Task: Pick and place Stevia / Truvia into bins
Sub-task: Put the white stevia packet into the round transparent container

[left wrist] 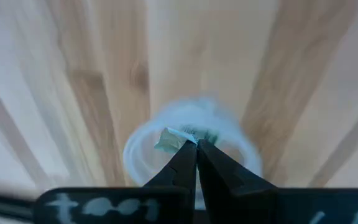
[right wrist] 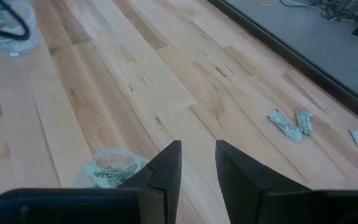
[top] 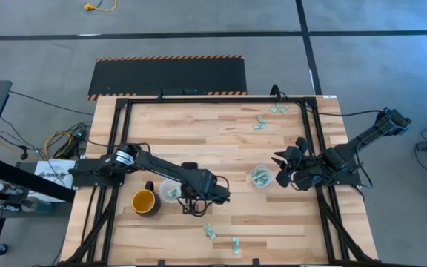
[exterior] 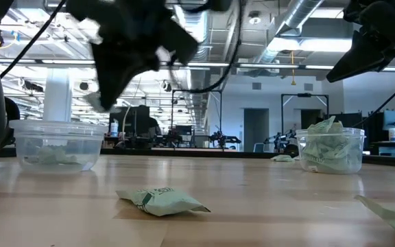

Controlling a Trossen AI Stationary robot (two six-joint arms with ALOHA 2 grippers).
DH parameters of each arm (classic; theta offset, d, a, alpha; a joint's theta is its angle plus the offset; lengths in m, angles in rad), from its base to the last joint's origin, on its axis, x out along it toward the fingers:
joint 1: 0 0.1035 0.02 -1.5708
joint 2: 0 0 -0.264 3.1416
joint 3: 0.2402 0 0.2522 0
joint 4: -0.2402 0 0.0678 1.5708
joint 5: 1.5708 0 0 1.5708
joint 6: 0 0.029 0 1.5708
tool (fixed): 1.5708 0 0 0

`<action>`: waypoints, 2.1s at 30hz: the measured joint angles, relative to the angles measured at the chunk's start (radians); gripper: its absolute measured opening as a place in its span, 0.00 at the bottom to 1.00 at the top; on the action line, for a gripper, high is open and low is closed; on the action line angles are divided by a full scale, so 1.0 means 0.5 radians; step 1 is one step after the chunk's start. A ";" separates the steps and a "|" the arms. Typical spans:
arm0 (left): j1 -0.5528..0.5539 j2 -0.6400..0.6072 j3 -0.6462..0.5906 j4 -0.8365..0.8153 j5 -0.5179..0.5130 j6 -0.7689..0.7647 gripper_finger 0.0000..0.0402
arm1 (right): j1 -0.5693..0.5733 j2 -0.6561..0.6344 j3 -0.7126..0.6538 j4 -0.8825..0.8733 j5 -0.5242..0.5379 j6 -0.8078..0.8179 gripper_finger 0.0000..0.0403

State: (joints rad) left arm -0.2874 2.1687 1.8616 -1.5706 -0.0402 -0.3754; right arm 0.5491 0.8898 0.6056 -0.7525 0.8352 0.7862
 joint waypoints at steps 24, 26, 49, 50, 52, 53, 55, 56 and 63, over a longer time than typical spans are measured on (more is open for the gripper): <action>0.004 -0.279 -0.593 0.174 0.175 -0.090 0.01 | 0.000 0.000 0.000 0.005 0.001 0.000 0.23; 0.004 -0.279 -0.593 0.180 0.174 -0.070 0.04 | 0.001 0.000 0.000 0.005 0.001 0.000 0.23; -0.087 -0.350 -0.187 0.326 -0.246 0.114 0.34 | 0.000 0.000 0.001 -0.017 0.000 0.000 0.23; -0.109 -0.350 -0.158 0.416 -0.246 0.197 0.34 | 0.000 -0.001 0.001 -0.017 0.000 0.000 0.23; -0.150 -0.351 -0.134 0.653 -0.187 0.400 0.34 | 0.001 -0.001 0.001 -0.027 0.000 0.000 0.23; -0.167 -0.351 -0.134 0.794 -0.107 0.515 0.34 | 0.001 -0.001 0.001 -0.034 0.000 0.000 0.23; -0.195 -0.349 -0.135 1.019 0.087 0.704 0.34 | 0.000 -0.001 0.001 -0.035 -0.001 0.000 0.23; -0.206 -0.349 -0.135 1.112 0.194 0.775 0.34 | 0.000 -0.001 0.001 -0.036 -0.001 0.001 0.23; -0.265 -0.348 -0.164 1.440 0.358 0.962 0.34 | 0.000 -0.001 0.001 -0.037 -0.013 0.000 0.23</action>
State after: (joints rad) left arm -0.4198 1.9945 1.7798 -0.8505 0.1388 0.1058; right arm 0.5491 0.8894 0.6060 -0.7712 0.8288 0.7864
